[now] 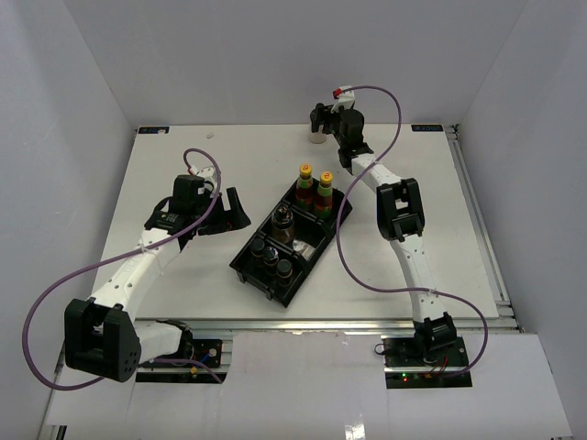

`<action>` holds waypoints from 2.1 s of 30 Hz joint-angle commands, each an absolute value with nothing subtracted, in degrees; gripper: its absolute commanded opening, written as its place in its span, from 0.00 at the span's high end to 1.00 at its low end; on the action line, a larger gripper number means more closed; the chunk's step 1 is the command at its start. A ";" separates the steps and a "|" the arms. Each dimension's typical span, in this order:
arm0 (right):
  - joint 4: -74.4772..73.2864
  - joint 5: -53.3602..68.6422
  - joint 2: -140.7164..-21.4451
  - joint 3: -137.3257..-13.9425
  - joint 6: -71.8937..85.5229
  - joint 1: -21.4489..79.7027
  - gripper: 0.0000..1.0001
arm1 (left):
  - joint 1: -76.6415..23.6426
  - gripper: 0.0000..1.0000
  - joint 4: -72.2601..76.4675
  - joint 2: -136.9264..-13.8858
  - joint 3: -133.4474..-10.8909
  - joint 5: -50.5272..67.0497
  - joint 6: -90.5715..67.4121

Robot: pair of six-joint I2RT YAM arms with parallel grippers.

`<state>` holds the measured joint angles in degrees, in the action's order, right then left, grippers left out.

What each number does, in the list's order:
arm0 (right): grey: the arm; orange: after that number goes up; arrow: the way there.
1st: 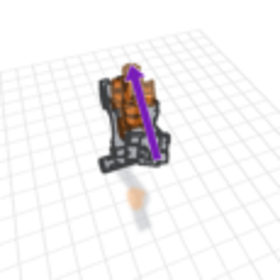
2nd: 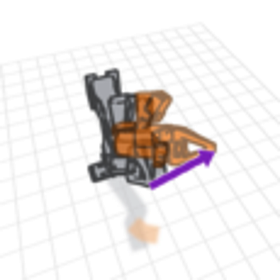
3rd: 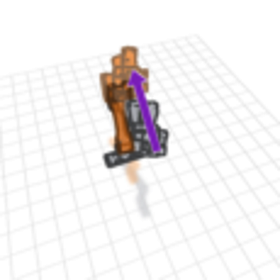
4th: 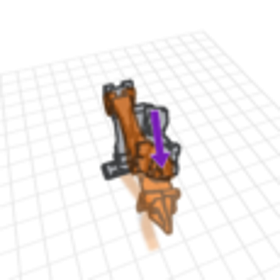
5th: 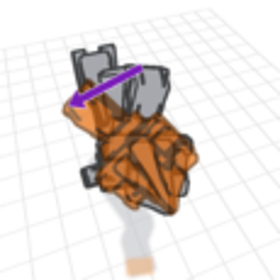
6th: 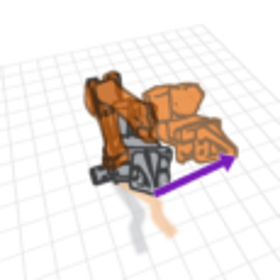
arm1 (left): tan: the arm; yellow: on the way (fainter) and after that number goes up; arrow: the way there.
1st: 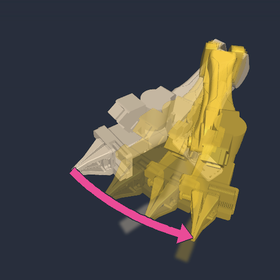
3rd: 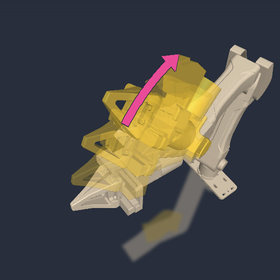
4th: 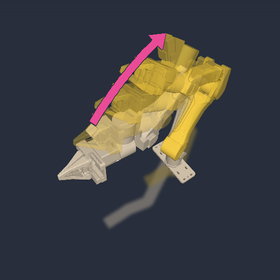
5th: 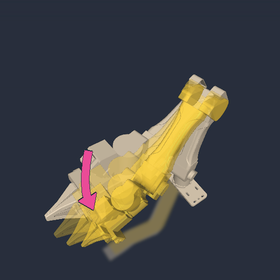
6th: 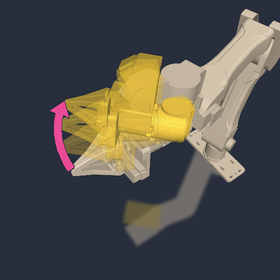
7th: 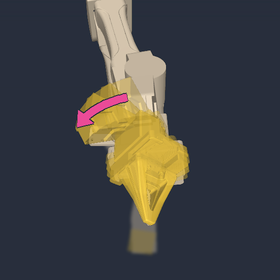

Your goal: Organize the condiment bottles

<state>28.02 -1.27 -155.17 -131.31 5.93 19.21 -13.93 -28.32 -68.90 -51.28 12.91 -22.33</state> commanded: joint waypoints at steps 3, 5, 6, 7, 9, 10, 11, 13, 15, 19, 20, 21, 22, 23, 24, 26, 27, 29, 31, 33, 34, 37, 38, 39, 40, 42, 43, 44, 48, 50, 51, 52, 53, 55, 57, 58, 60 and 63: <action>35.37 -1.47 -156.96 -135.43 6.08 18.47 0.25 | -13.62 0.05 -27.94 -68.11 -53.17 12.92 -21.19; 35.84 -1.36 -157.59 -135.88 6.04 18.32 0.30 | -13.62 0.05 -27.79 -68.12 -53.17 12.92 -21.20; 35.82 -1.32 -157.88 -136.26 6.06 18.24 0.31 | -13.62 0.05 -27.73 -68.16 -53.17 12.92 -21.18; 35.77 -1.30 -158.10 -136.56 6.06 18.18 0.33 | -13.62 0.05 -27.67 -68.22 -53.17 12.92 -21.18; 35.86 -1.23 -157.94 -136.32 5.98 17.93 0.34 | -13.62 0.05 -27.51 -68.38 -53.17 12.92 -21.09; 35.86 -1.06 -157.85 -135.97 5.71 17.93 0.34 | -13.62 0.05 -27.51 -68.55 -53.17 12.92 -21.09; 35.94 -0.81 -157.45 -135.56 5.07 17.85 0.37 | -13.62 0.05 -27.51 -68.72 -53.17 12.76 -21.09; 35.45 -0.62 -156.60 -134.63 3.91 17.71 0.41 | -13.62 0.05 -27.49 -68.82 -53.15 12.72 -21.09; 35.28 -0.62 -155.13 -132.96 2.82 17.54 0.42 | -13.60 0.05 -27.40 -68.78 -53.09 12.66 -21.09; 35.43 -0.93 -151.67 -127.31 2.29 16.84 0.41 | -13.62 0.05 -27.33 -68.55 -53.08 12.57 -21.17; 35.28 -0.97 -151.10 -125.74 2.36 16.65 0.41 | -13.62 0.05 -27.33 -68.55 -53.09 12.50 -21.11; 34.94 -0.97 -150.28 -125.01 2.32 16.46 0.41 | -13.57 0.05 -27.39 -68.55 -53.14 12.43 -21.09; 34.76 -0.97 -149.50 -124.34 2.29 16.27 0.41 | -13.54 0.05 -27.42 -68.55 -53.21 12.39 -21.09; 34.94 -0.97 -148.68 -123.15 2.21 16.12 0.41 | -13.56 0.05 -27.42 -68.42 -53.21 12.34 -21.09; 35.24 -0.97 -147.59 -121.58 2.03 16.00 0.42 | -13.62 0.05 -27.42 -68.12 -53.09 12.22 -21.09; 35.76 -0.97 -145.34 -118.25 1.51 15.91 0.42 | -13.62 0.05 -27.33 -67.94 -53.00 12.13 -21.18; 35.77 -0.80 -144.70 -117.38 0.74 15.99 0.42 | -13.62 0.05 -27.50 -67.86 -53.00 12.13 -21.18; 35.53 -0.79 -142.88 -115.47 0.38 15.82 0.42 | -13.62 0.05 -27.39 -67.58 -52.88 12.16 -21.18; 35.59 -0.79 -141.18 -113.16 0.26 15.78 0.43 | -13.62 0.05 -27.38 -67.33 -52.82 12.26 -21.22; 36.02 -0.92 -138.32 -108.93 0.26 15.67 0.43 | -13.62 0.05 -27.48 -67.24 -53.01 12.43 -21.21; 36.24 -0.97 -137.17 -107.15 0.26 15.57 0.43 | -13.58 0.05 -27.55 -67.16 -53.08 12.44 -21.18; 36.66 -1.48 -133.20 -101.98 0.26 15.25 0.43 | -13.62 0.05 -27.46 -66.63 -52.75 12.31 -21.18; 36.82 -1.78 -131.69 -100.04 0.26 15.12 0.44 | -13.62 0.05 -27.41 -66.36 -52.65 12.33 -21.20; 36.79 -1.87 -131.42 -98.66 0.26 15.08 0.44 | -13.62 0.05 -27.33 -66.33 -52.61 12.51 -21.28; 36.59 -1.51 -129.93 -96.70 0.26 14.82 0.44 | -13.62 0.05 -27.27 -66.18 -52.41 12.72 -21.33; 35.95 -1.05 -127.23 -94.21 0.26 14.18 0.44 | -13.59 0.05 -27.33 -65.98 -52.38 12.86 -21.48; 35.66 -0.84 -126.32 -93.07 0.26 14.04 0.44 | -13.55 0.05 -27.31 -65.86 -52.37 12.97 -21.56; 35.33 -0.71 -125.33 -91.70 0.26 13.95 0.44 | -13.59 0.05 -27.22 -65.70 -52.33 13.14 -21.64; 31.37 0.25 -123.15 -90.06 0.26 13.75 0.38 | -13.62 0.05 -27.16 -65.14 -52.38 13.40 -21.74; 28.83 1.82 -123.35 -91.45 0.16 13.71 0.31 | -13.62 0.05 -27.16 -64.95 -52.28 13.44 -21.80; 27.43 2.31 -123.69 -92.51 -0.63 13.71 0.28 | -13.62 0.05 -27.16 -64.91 -52.17 13.36 -21.80; 26.03 2.80 -124.03 -93.57 -1.42 13.71 0.25 | -13.62 0.05 -27.16 -64.87 -52.05 13.29 -21.80; 24.92 3.32 -124.47 -94.14 -1.68 13.71 0.24 | -13.62 0.05 -27.16 -64.86 -51.87 13.27 -21.80; 23.73 4.14 -125.18 -95.70 -2.06 13.71 0.20 | -13.62 0.05 -27.00 -64.86 -51.69 13.35 -21.80; 23.27 4.68 -125.60 -96.33 -2.40 13.71 0.17 | -13.62 0.05 -27.01 -64.95 -51.70 13.23 -21.80; 22.99 4.96 -125.82 -96.77 -2.67 13.71 0.16 | -13.62 0.05 -27.06 -64.95 -51.76 13.12 -21.80; 21.43 5.60 -126.78 -98.60 -3.14 13.71 0.12 | -13.62 0.05 -27.14 -65.06 -51.85 12.90 -21.71; 18.65 6.22 -128.35 -101.72 -3.65 13.71 0.11 | -13.62 0.05 -27.00 -65.44 -51.89 12.81 -21.74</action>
<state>21.62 4.35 -126.48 -96.27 -1.87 13.65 -13.93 -28.19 -66.87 -51.27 12.66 -21.69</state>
